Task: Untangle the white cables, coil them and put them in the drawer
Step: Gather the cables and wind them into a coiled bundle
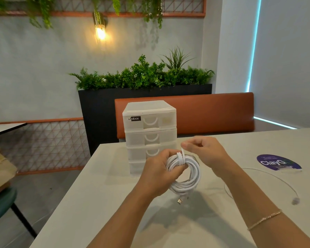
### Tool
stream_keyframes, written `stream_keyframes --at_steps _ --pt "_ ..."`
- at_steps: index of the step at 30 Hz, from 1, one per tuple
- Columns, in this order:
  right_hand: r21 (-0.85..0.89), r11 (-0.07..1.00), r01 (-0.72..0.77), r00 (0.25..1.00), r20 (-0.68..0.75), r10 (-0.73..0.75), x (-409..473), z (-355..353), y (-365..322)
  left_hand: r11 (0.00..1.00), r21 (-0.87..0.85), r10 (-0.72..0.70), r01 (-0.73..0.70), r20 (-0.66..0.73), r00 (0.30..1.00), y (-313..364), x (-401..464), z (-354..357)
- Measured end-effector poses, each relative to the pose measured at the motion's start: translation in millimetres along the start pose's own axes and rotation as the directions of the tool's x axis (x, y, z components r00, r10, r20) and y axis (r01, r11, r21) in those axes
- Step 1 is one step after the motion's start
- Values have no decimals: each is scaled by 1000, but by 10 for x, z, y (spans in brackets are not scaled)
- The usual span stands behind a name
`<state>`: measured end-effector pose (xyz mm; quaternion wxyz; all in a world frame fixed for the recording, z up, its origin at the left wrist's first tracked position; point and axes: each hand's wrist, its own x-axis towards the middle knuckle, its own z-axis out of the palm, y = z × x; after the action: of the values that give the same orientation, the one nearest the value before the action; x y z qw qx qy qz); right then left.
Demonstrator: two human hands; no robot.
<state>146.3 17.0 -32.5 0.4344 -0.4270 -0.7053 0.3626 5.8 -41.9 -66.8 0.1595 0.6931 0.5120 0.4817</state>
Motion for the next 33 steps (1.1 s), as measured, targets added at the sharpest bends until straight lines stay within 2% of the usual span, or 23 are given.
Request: stream_keyframes --at_steps 3,7,10,15,17,22,27,29,30,31,33 --pt "90 986 -138 987 94 130 5 16 114 998 -52 -33 34 9 999 3 -5 -13" --pt "119 967 -226 965 164 205 -5 13 205 998 -64 34 -30 55 998 50 -24 -16" --pt "79 973 -219 971 112 209 13 12 212 997 -77 8 1 116 993 77 -40 -8" --pt "195 968 -161 987 12 161 14 70 142 989 -138 -34 60 184 982 96 -66 28" --pt "204 961 -186 982 29 184 20 94 133 988 -140 -43 70 183 982 80 -54 29" --pt "-94 929 -358 927 87 366 32 72 233 991 -74 -107 115 103 989 17 -30 30" --pt "-178 884 -433 878 141 458 11 63 277 995 -53 -82 81 -6 997 -77 13 20" --pt "-205 896 -394 894 142 425 -6 67 291 995 -44 -94 93 -39 995 -91 6 25" --pt "-209 922 -326 931 99 352 -5 66 304 993 -47 -113 111 -60 992 -99 6 24" --pt "-201 952 -233 970 22 242 -2 57 315 990 -48 -136 133 -83 987 -105 10 16" --pt "-162 987 -19 993 -122 -1 -32 26 282 987 -27 -162 160 -132 978 -129 26 -3"
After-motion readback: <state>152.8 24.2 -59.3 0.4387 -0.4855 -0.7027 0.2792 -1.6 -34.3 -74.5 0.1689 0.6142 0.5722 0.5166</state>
